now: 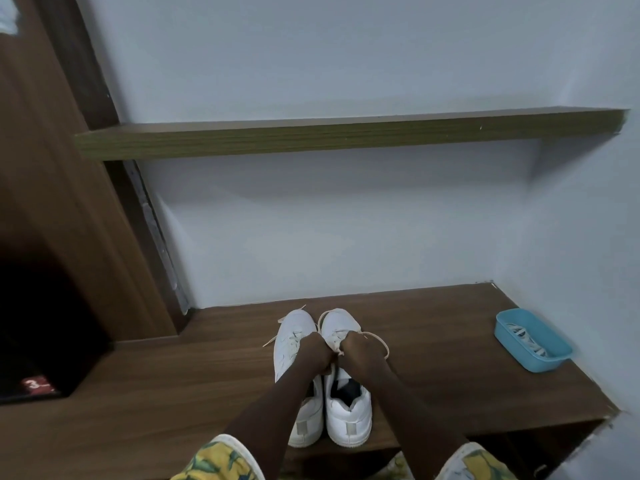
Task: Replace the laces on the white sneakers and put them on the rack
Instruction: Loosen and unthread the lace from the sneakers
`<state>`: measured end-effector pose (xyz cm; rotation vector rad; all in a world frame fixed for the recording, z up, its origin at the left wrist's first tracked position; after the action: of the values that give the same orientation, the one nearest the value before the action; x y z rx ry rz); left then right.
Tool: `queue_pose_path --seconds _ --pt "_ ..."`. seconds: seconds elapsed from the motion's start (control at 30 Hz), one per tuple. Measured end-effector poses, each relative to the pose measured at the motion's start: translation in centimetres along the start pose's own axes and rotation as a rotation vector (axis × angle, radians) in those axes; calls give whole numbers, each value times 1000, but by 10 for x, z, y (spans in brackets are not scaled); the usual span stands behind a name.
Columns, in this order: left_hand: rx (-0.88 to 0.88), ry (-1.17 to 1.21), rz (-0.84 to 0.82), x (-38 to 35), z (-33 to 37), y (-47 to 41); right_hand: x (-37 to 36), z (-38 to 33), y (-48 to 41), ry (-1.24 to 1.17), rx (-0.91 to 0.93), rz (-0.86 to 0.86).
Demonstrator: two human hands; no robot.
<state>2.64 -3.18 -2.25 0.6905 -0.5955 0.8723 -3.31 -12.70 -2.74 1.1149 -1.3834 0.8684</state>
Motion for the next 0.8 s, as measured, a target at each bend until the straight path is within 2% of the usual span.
queue_pose_path --seconds 0.07,0.1,0.13,0.2,0.37,0.4,0.43,0.57,0.63,0.7,0.8 --pt "36 69 -37 0 -5 0 2 -6 0 117 30 76" --pt "45 106 -39 0 -7 2 2 -9 0 81 8 22" --pt "52 144 -28 1 -9 2 -1 -10 -1 90 5 109" --pt "63 208 -20 0 -11 2 5 -13 0 143 37 119" --pt "44 235 -6 1 -12 1 19 -6 6 2 -104 169" --pt "40 239 -9 0 -13 0 18 -6 6 -33 -68 168" --pt "35 242 -10 -1 -13 0 12 -3 5 -108 -73 200" --pt "31 260 5 -3 -14 -2 2 13 5 -451 -323 173" --pt "31 255 3 -3 -12 -1 1 16 4 -563 -372 163" --pt "19 257 7 -4 -13 -2 -1 15 1 -612 -355 186" --pt "10 250 23 -6 -15 -2 -1 9 1 -560 -212 179"
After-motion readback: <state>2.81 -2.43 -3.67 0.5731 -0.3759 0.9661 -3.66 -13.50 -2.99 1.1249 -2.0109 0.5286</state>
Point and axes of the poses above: each hand's wrist, its own y-axis away from the middle knuckle, its own x-axis out of the back of the hand, z = x × y, the point moved 2 cm from there along -y, towards the middle knuckle, and after that the axes turned 6 degrees about y, right-handed, at the moved point
